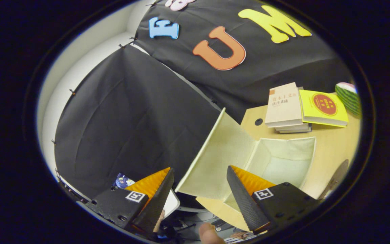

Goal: Open the storage box then place both shoes into the box .Put the left shoe in first, then the right shoe, with the right side of both shoes facing outward in a uniform manner.

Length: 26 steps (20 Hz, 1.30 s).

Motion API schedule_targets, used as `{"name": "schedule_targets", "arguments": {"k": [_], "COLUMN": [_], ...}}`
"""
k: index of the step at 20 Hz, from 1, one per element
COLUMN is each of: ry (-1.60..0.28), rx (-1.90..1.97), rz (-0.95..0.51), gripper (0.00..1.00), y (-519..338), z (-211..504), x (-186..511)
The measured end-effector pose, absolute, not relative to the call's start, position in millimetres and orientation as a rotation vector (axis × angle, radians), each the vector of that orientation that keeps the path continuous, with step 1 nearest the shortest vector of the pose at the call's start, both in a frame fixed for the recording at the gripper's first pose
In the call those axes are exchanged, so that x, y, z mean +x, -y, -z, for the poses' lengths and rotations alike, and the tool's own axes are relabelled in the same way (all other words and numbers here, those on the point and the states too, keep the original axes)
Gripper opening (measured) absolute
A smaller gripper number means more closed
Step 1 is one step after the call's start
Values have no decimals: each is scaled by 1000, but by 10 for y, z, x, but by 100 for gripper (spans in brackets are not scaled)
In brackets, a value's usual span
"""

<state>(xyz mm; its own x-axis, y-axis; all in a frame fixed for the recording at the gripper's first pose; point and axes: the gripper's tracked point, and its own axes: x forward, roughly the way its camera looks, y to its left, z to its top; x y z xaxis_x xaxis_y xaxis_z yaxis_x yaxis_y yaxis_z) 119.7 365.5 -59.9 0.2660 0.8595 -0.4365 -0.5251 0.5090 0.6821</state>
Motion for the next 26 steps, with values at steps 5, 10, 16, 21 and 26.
{"name": "schedule_targets", "arguments": {"k": [5, 10, 16, 21, 26], "ry": [-867, -881, -981, -1044, -1128], "rx": [414, 388, 287, 23, -134], "rz": [-906, -833, -678, -424, -328], "gripper": [100, 100, 100, 100, 100], "y": [-3138, -2604, -1855, -970, -520], "z": [662, 827, 1426, 2103, 2577], "x": [1287, 1367, 1425, 1554, 1493]}}
